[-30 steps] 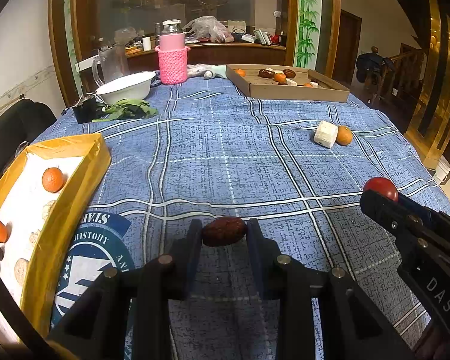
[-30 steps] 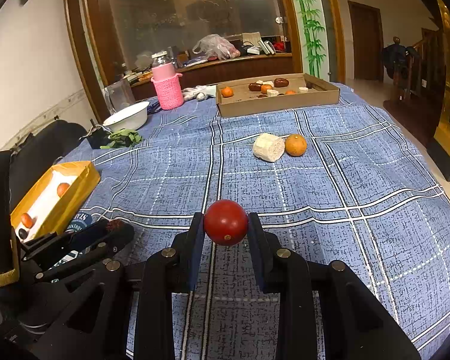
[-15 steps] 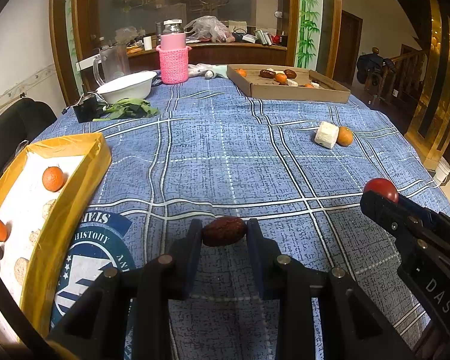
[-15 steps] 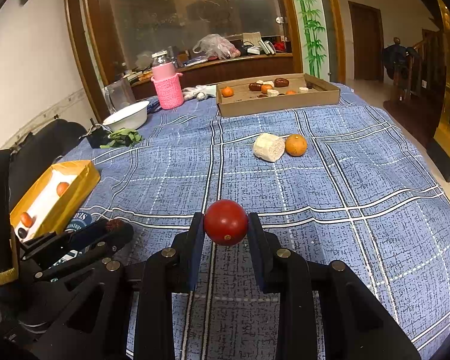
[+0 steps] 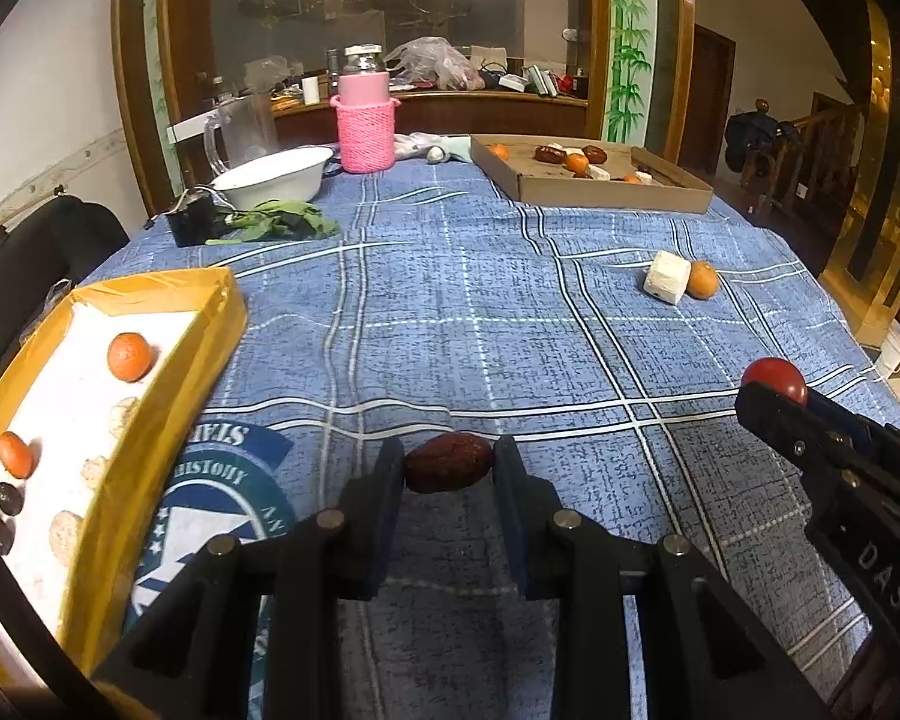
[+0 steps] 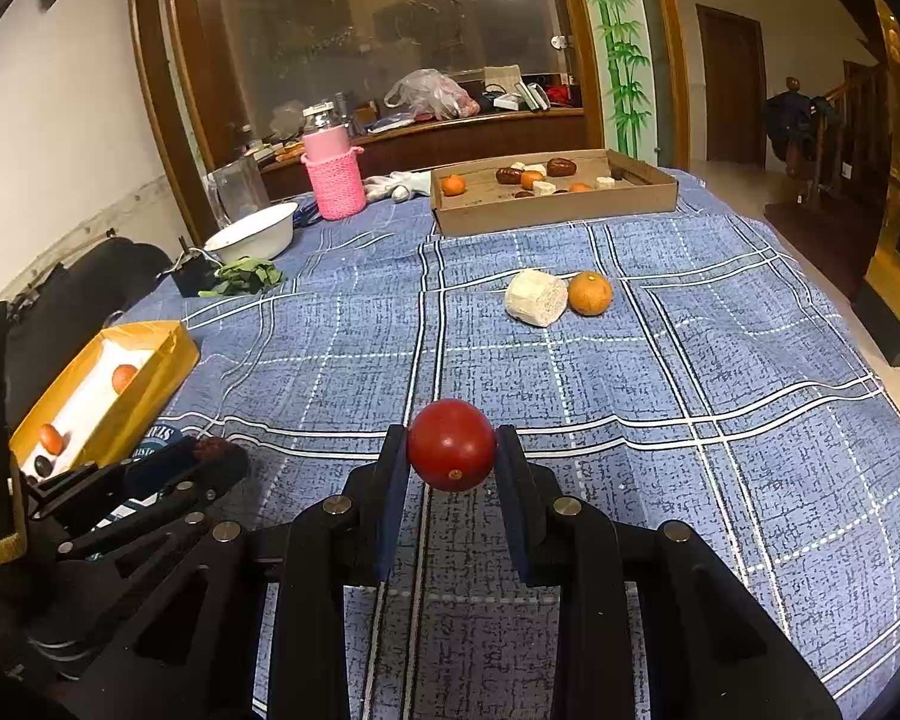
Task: Organize fruits
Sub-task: 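Carry the date with the left tool while the right tool carries the tomato to the tray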
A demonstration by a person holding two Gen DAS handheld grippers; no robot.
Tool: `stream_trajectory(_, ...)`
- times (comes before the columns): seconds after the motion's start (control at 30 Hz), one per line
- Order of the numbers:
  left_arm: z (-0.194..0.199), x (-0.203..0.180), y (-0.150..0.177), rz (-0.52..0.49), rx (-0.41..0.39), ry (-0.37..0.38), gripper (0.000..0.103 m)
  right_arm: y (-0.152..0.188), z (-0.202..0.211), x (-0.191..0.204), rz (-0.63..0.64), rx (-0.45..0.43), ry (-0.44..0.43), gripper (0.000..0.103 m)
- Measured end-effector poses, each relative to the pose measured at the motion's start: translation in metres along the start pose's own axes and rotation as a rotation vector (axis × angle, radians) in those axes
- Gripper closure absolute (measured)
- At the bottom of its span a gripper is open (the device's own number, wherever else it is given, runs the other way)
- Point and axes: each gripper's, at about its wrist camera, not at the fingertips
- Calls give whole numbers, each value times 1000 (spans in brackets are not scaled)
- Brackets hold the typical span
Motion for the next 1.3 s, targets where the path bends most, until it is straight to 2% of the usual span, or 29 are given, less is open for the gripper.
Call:
stream_trajectory(0.13, 17, 16, -4, 15, -24, -16, 70, -4, 6, 3, -2, -7, -14, 75)
stream_trajectory(0.23, 32, 36, -6, 42, -37, -40, 70, -10, 10, 16, 27, -3, -56, 75)
stream_trajectory(0.47, 58, 126, 0, 173, -61, -149, 70, -25, 12, 85, 134, -14, -207, 76)
stream_trajectory(0.63, 64, 191, 10, 266, -33, -215, 70, -29, 6, 136, 189, 0, -329, 76)
stream_trajectory(0.73, 61, 213, 17, 284, -8, -233, 70, -28, -1, 168, 235, 18, -391, 76)
stream_trajectory(0.97, 48, 232, 33, 319, 66, -248, 70, -23, -38, 228, 327, 100, -457, 76)
stream_trajectory(1.3, 35, 245, 41, 396, 128, -263, 70, -19, -81, 256, 388, 215, -442, 75)
Point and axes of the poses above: each gripper's, at about its wrist camera, not at the fingertips, and z roughly against the way its jaws point, x to its left, y to its underside, and after that the axes turned 3 degrees about -y, right-handed
